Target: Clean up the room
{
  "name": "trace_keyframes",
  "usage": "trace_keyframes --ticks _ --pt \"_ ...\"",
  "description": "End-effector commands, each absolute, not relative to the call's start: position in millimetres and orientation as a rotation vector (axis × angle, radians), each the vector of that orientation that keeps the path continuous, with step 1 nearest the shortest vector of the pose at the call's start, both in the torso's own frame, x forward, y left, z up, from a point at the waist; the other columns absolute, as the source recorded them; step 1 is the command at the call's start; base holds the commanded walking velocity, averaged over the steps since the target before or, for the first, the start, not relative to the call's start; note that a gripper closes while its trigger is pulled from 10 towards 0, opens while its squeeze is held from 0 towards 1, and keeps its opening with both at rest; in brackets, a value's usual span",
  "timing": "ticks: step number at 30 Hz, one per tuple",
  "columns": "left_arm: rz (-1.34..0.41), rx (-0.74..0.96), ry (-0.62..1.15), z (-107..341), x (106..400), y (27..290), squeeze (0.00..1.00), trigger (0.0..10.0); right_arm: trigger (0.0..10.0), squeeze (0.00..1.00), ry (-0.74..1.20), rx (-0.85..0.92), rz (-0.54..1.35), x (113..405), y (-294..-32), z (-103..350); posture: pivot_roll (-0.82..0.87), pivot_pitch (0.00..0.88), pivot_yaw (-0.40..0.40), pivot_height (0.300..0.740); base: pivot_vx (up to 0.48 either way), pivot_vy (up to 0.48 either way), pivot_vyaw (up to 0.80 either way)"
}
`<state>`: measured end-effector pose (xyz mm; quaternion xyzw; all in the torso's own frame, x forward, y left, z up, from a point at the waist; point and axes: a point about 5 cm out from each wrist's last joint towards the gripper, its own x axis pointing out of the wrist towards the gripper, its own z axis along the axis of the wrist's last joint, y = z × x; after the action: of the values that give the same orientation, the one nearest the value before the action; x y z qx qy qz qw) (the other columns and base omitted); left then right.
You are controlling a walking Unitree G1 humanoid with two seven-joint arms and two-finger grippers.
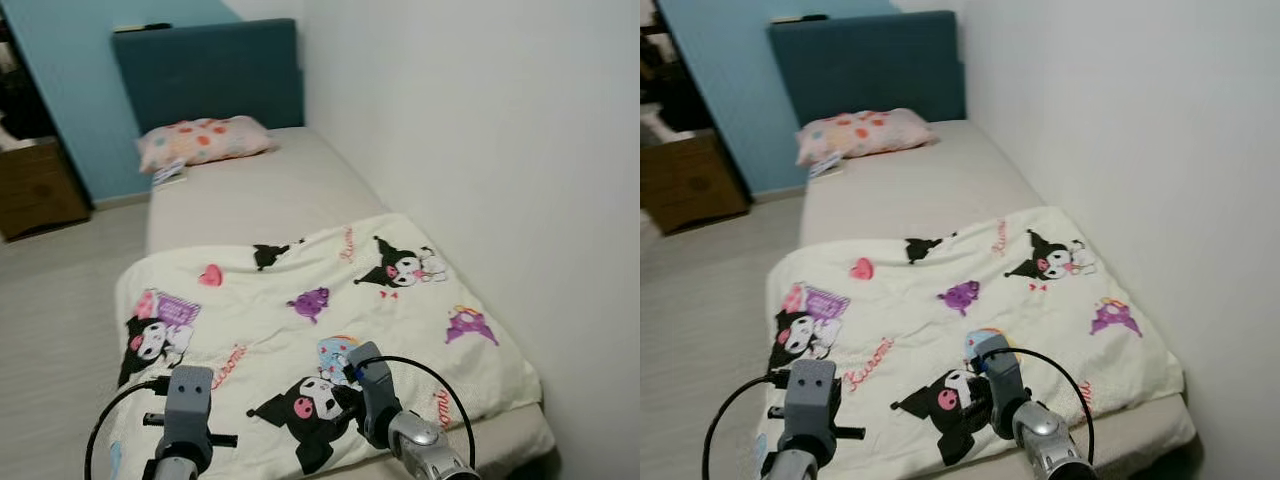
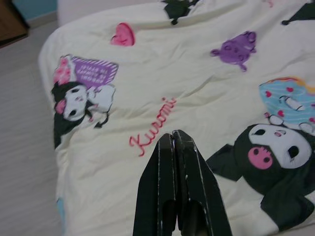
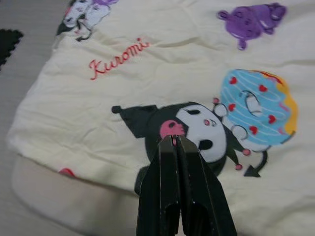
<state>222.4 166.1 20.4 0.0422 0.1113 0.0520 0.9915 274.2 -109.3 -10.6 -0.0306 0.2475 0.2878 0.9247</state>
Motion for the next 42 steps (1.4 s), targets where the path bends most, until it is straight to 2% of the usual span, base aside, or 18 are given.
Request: trace_keyframes --ticks 1,30,42 --pt "0.118 0.084 0.231 18.1 219.8 169.6 0.0 10.0 10.0 0.0 0.518 -0.067 0.59 270.3 -107.9 -14.1 -0.07 0.0 0.008 0.74 0.0 0.0 0.0" --pt "0.103 0.093 0.236 16.8 221.0 166.3 0.0 10.0 10.0 0.0 0.492 -0.144 0.612 269.8 -106.7 -13.4 -0.07 0.0 0.009 0.74 0.0 0.0 0.0" --pt "0.096 0.093 0.234 17.0 221.4 165.5 0.0 10.0 10.0 0.0 0.48 -0.139 0.659 267.1 -101.8 -13.1 -0.07 0.0 0.012 0.74 0.0 0.0 0.8"
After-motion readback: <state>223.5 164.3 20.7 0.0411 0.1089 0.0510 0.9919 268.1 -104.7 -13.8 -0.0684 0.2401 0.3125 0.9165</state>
